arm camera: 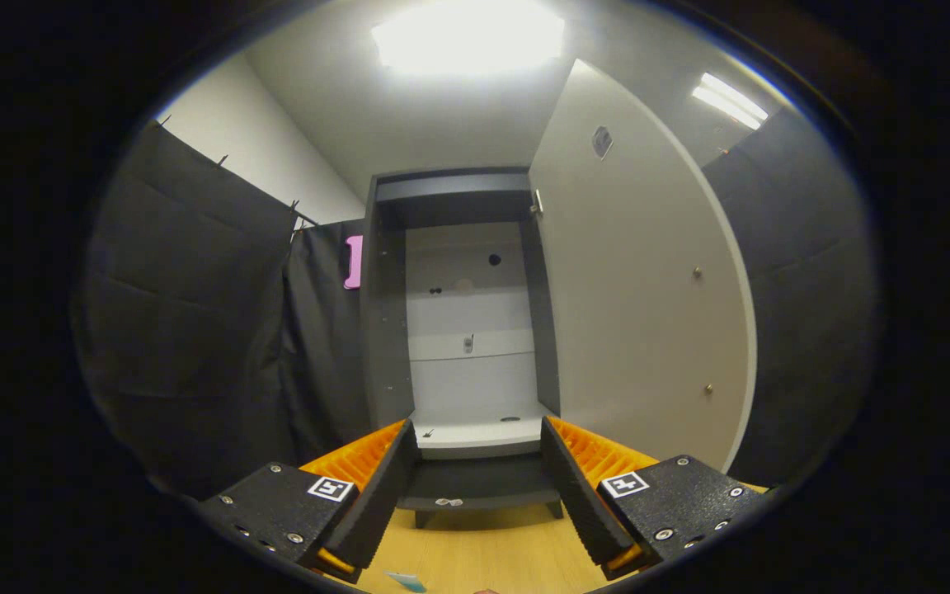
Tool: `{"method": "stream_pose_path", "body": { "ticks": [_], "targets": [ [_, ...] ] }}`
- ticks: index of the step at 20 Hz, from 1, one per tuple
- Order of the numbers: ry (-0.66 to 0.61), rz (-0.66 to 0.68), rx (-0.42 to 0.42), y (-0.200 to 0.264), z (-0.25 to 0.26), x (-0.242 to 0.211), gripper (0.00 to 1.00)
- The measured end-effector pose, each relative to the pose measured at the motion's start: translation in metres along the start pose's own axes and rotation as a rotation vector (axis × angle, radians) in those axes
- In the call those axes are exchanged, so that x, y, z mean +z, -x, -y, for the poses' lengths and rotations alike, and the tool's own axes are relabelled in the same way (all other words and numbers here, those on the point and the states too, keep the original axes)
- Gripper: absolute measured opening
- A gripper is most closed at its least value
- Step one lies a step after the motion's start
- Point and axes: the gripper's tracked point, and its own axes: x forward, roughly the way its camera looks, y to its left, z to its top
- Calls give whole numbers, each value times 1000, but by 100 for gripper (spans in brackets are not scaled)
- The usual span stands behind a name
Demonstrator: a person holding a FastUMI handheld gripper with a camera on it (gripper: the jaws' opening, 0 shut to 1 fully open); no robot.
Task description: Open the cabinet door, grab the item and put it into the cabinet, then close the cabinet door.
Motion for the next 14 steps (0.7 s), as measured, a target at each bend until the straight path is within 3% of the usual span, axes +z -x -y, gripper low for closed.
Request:
{"method": "stream_pose_path", "body": {
  "ticks": [8,14],
  "targets": [
    [-48,-105,115,-1,-56,-87,93],
    [-54,-260,136,-3,-80,-176,93]
  ]
}}
